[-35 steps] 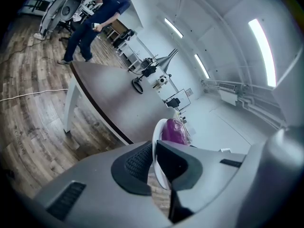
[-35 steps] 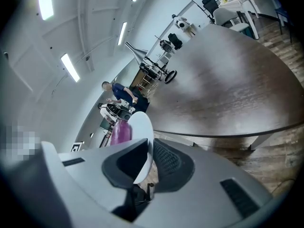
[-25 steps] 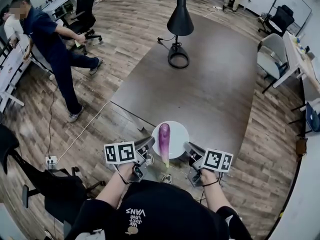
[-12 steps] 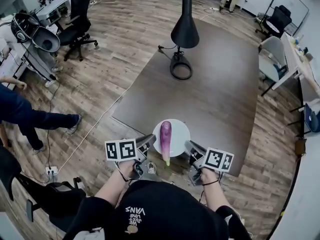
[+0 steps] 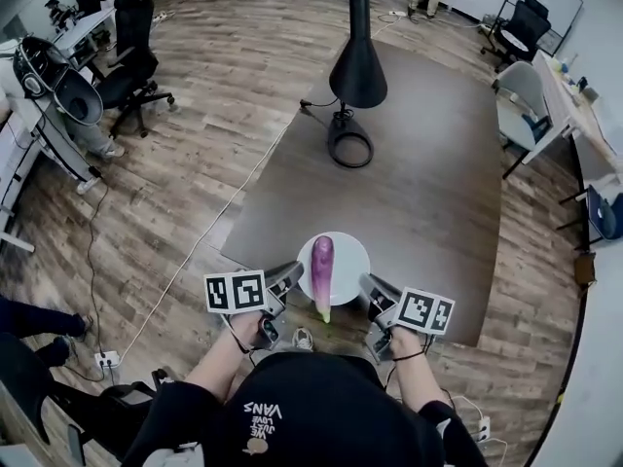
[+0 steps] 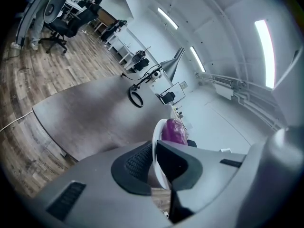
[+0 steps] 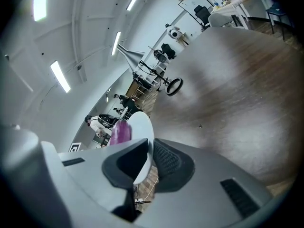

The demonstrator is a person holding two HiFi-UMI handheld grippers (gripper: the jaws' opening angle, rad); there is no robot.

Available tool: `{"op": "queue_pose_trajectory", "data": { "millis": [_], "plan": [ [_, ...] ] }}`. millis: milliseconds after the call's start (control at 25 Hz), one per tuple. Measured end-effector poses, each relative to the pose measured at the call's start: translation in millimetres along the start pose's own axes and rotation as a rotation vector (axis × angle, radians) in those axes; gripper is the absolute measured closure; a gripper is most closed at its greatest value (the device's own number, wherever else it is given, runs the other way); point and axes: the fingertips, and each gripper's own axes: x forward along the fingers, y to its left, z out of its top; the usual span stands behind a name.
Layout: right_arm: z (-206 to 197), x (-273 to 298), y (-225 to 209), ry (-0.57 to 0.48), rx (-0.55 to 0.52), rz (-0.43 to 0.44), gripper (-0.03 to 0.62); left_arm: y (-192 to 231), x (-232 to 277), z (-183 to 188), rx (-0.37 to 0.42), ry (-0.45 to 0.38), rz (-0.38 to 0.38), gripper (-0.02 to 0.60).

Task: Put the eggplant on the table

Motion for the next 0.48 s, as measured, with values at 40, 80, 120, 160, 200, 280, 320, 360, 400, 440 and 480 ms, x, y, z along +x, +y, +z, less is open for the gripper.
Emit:
{"op": "queue_pose_trajectory", "data": {
  "millis": [40,80,120,160,200,280,320,360,400,440,480],
  "plan": [
    [-0.2,2.2,0.4,-0.004,0.004,-0.002,0.554,2.2,0.3,2.0,0.002,0.006,-0.001,0.545],
    [0.5,4.5,0.3,-0.007,0.007,-0.005,0.554,3.9,1.5,4.5,0.003,0.011,-0.003,0.545],
    [1.9,6.5,-0.3,-0.008,0.012,-0.008,0.554,4.9,3.4,7.0,0.002,0.015,-0.006,0.545],
    [3.6,8.1,-1.3,-0.008,0.016,-0.012,0.554,5.5,5.5,8.9,0.001,0.02,-0.009,0.545],
    [5.1,9.4,-2.5,-0.007,0.02,-0.015,0.554,6.1,7.5,10.2,-0.001,0.025,-0.011,0.545],
    [9.5,12.7,-4.3,-0.007,0.022,-0.018,0.554,8.1,11.5,13.9,-0.005,0.029,-0.011,0.545],
    [12.8,14.9,-4.6,-0.006,0.021,-0.017,0.554,9.0,13.8,17.0,-0.007,0.028,-0.011,0.545],
    [16.9,17.3,-5.0,-0.004,0.02,-0.015,0.554,9.6,16.6,20.8,-0.009,0.025,-0.011,0.545],
    [21.5,19.7,-5.7,-0.002,0.019,-0.014,0.554,9.8,19.8,24.6,-0.01,0.023,-0.011,0.545],
    [26.2,22.0,-6.8,0.001,0.019,-0.013,0.554,9.8,23.3,28.3,-0.011,0.021,-0.011,0.545],
    [30.7,24.4,-8.2,0.004,0.018,-0.013,0.554,10.0,26.6,31.7,-0.014,0.018,-0.011,0.545]
  ]
}}
